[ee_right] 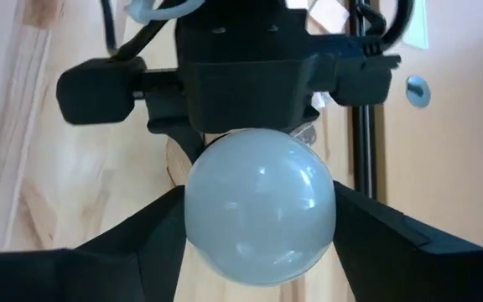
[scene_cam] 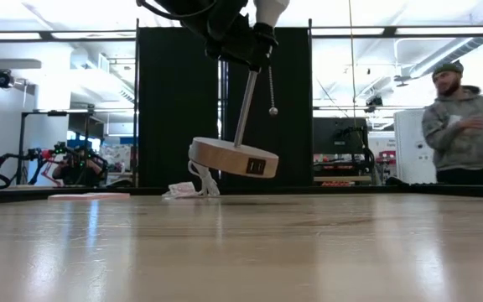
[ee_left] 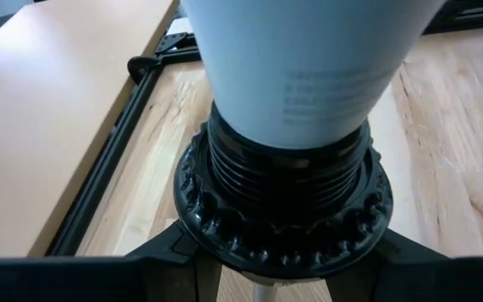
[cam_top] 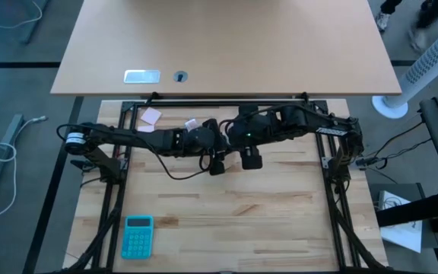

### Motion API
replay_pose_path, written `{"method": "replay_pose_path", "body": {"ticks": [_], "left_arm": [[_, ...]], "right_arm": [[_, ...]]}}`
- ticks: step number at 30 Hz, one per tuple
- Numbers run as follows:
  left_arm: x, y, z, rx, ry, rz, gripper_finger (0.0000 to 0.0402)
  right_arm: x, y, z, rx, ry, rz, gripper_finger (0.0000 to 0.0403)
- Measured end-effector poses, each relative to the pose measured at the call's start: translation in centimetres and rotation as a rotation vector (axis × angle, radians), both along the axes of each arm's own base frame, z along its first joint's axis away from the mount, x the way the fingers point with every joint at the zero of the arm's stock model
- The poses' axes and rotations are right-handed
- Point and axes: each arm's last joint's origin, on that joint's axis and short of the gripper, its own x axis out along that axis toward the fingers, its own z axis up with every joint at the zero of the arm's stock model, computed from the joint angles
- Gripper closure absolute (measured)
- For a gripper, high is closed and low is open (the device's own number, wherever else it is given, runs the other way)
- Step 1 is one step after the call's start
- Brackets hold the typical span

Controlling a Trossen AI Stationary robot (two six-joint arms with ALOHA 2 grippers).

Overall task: Screw lightbulb
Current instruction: Insert the lightbulb into the lamp

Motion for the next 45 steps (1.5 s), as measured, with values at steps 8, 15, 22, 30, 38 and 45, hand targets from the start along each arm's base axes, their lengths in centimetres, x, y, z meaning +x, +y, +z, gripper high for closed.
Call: {"method": "replay_pose_path", "body": {"ticks": [8,15,22,30,38,45], "left_arm": [[-0.1,0.3,-0.1,0.011,0.009,0.026,0.0255],[-0.2,0.9,-0.1,0.013,0.024,0.043,0.0255],[-0.4,1.1,-0.3,0.014,0.045,0.048,0.0255],[-0.4,1.1,-0.3,0.017,0.051,0.055,0.0255],[-0.4,1.1,0.1,0.008,0.026,0.045,0.0255],[-0.5,1.2,0.1,0.002,0.03,0.051,0.0255]], "right_arm": [[0.0,-0.1,-0.2,0.084,-0.042,-0.179,0.0155],[0.1,-0.2,-0.4,0.186,-0.095,-0.364,0.0155],[0.5,-0.2,-0.9,0.301,-0.141,-0.548,0.0155],[0.6,-0.2,-0.9,0.316,-0.154,-0.567,0.0156],[0.2,-0.2,0.6,0.296,-0.188,-0.482,0.0089],[-1.7,-0.2,2.4,0.246,-0.167,-0.405,0.0044]]}}
